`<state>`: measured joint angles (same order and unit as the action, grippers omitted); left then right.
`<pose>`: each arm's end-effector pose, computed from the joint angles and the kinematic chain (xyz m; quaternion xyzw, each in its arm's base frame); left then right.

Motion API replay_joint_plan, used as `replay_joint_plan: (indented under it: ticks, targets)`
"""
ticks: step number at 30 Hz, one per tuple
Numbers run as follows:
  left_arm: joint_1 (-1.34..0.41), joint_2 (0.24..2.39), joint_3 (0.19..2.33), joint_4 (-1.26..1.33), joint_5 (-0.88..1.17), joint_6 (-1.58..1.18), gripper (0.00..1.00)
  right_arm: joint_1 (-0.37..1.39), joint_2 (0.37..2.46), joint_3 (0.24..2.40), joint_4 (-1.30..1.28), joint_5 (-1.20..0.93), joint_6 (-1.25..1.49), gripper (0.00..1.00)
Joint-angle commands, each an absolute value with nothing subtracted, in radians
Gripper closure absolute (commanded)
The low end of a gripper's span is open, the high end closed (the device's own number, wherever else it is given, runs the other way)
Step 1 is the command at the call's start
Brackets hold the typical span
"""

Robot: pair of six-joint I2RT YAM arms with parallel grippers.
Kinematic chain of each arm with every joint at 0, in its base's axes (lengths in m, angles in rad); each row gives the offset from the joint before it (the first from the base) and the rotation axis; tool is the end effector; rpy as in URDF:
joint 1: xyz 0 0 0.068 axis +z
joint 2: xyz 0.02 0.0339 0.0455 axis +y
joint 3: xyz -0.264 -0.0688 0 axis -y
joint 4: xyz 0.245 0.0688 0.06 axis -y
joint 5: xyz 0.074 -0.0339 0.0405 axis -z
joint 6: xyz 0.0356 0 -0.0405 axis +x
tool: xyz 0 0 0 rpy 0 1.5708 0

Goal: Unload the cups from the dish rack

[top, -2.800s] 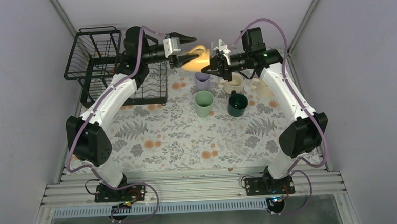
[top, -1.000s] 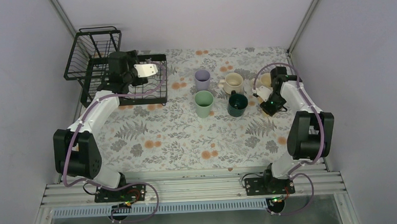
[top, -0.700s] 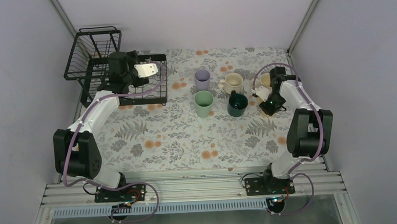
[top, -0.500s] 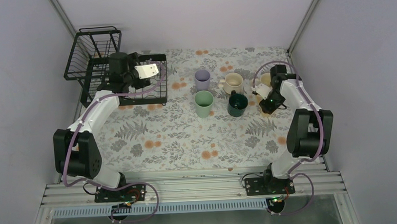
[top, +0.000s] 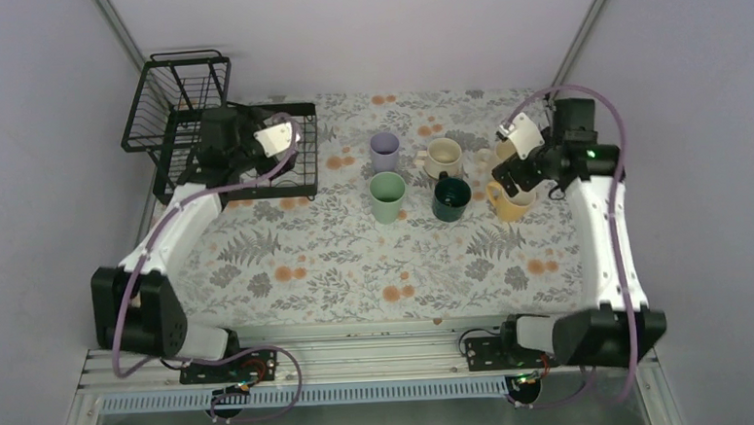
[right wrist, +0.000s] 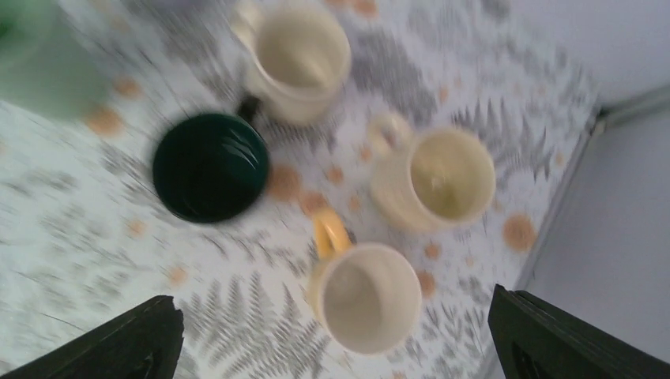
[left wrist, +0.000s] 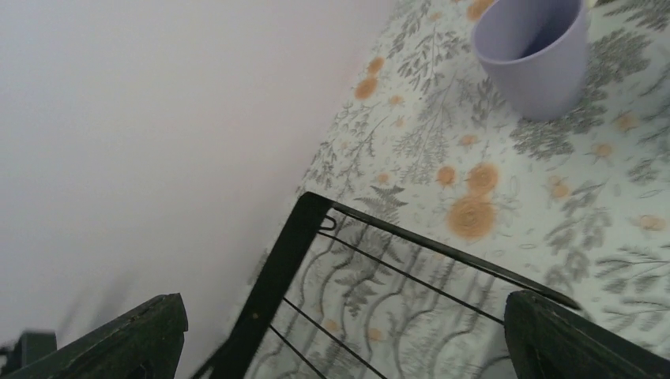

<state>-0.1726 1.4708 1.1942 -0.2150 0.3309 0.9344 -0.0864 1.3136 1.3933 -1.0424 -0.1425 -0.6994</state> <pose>0.3336 -0.0699 0.3162 0.5168 0.6754 0.0572 0.5230 0.2542 -0.0169 0.3585 -0.3075 0.9009 -0.0516 0.3019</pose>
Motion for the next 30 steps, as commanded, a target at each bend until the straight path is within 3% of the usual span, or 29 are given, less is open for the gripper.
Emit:
replay_joint_plan:
  ticks: [1,5,19,30]
  targets:
    - [-0.173,1.266,1.017,0.008,0.317,0.672,0.0,-0.085,1.164,1.409,-1.094,-0.487,-0.627,0.0]
    - [-0.174,1.073,0.873,0.074,0.207,0.534,0.0,-0.085,1.042,1.302,-1.01,-0.632,-0.596,0.0]
    - [-0.165,0.425,0.41,0.004,0.044,0.349,0.0,-0.086,0.742,0.86,-0.678,-0.777,-0.58,0.0]
    - [-0.164,0.275,0.315,-0.027,0.04,0.277,0.0,-0.086,0.756,0.762,-0.667,-0.797,-0.654,0.0]
